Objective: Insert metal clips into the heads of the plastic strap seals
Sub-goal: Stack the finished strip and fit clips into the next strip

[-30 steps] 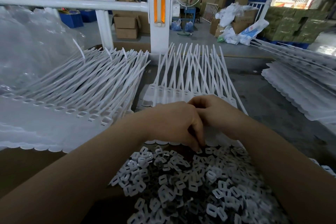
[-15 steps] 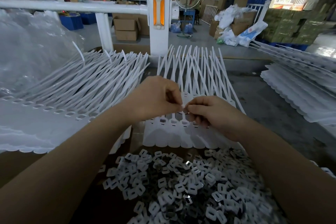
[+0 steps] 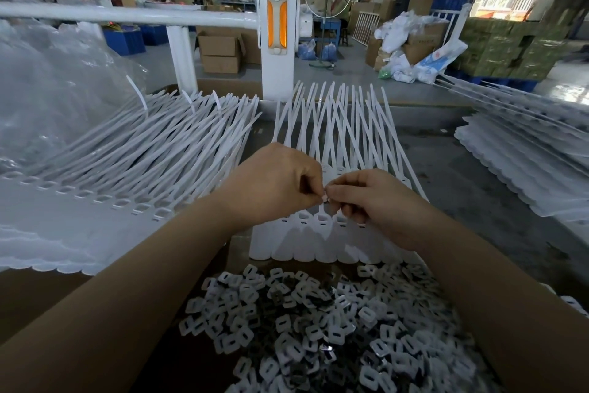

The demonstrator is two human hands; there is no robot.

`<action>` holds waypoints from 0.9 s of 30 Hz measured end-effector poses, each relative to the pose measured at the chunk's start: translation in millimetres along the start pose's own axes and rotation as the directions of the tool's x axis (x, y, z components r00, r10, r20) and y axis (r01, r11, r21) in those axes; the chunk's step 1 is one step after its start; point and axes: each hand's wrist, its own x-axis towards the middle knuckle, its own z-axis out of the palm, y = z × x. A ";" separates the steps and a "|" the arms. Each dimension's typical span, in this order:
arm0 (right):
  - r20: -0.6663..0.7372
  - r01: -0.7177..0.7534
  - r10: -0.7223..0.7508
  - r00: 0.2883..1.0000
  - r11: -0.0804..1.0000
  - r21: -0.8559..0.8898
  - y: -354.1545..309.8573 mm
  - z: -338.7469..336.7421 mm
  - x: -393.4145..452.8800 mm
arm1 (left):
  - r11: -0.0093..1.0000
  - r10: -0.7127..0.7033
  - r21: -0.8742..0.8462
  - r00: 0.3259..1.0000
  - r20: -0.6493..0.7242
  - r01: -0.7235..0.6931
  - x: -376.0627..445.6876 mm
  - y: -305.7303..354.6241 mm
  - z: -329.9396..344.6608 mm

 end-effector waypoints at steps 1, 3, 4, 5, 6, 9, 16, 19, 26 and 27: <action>-0.003 -0.003 0.003 1.000 1.000 -0.003 0.4 0.0 -0.2 | 0.994 -0.088 -0.068 0.996 0.023 0.089 1.3 -0.2 -1.1; -0.006 0.001 -0.001 1.000 1.000 -0.013 0.8 1.0 -0.3 | 0.936 -0.274 -0.208 0.958 0.084 0.285 3.8 -3.5 -4.7; -0.007 0.005 -0.005 1.000 1.000 -0.018 1.2 1.5 -0.1 | 0.891 -0.345 -0.272 0.932 0.115 0.364 4.7 -5.2 -5.4; -0.006 0.011 -0.012 1.000 1.000 -0.028 1.5 1.9 -0.1 | 0.851 -0.395 -0.316 0.908 0.143 0.420 5.0 -6.3 -6.0; -0.004 0.018 -0.018 1.000 0.999 -0.042 1.5 2.2 -0.2 | 0.826 -0.424 -0.332 0.891 0.164 0.455 5.4 -6.4 -6.5; 0.008 0.037 -0.037 0.999 0.995 -0.089 0.2 2.6 -0.6 | 0.802 -0.455 -0.326 0.865 0.209 0.501 5.6 -3.4 -4.9; 0.005 0.076 -0.076 0.997 0.992 -0.100 -0.3 5.6 -0.4 | 0.687 -0.527 -0.388 0.789 0.315 0.614 6.5 -2.9 -4.5; -0.024 0.057 -0.059 0.998 0.993 -0.103 1.3 6.4 0.8 | 0.592 -0.605 -0.394 0.711 0.359 0.703 5.6 -9.7 -13.0; -0.020 0.022 -0.026 0.999 0.986 -0.166 1.8 8.0 2.6 | 0.596 -0.714 -0.153 0.607 0.349 0.788 -0.8 -20.0 -13.4; -0.017 0.022 -0.026 1.000 0.984 -0.176 1.9 8.1 2.6 | 0.603 -0.721 -0.128 0.606 0.335 0.788 -1.1 -19.9 -11.9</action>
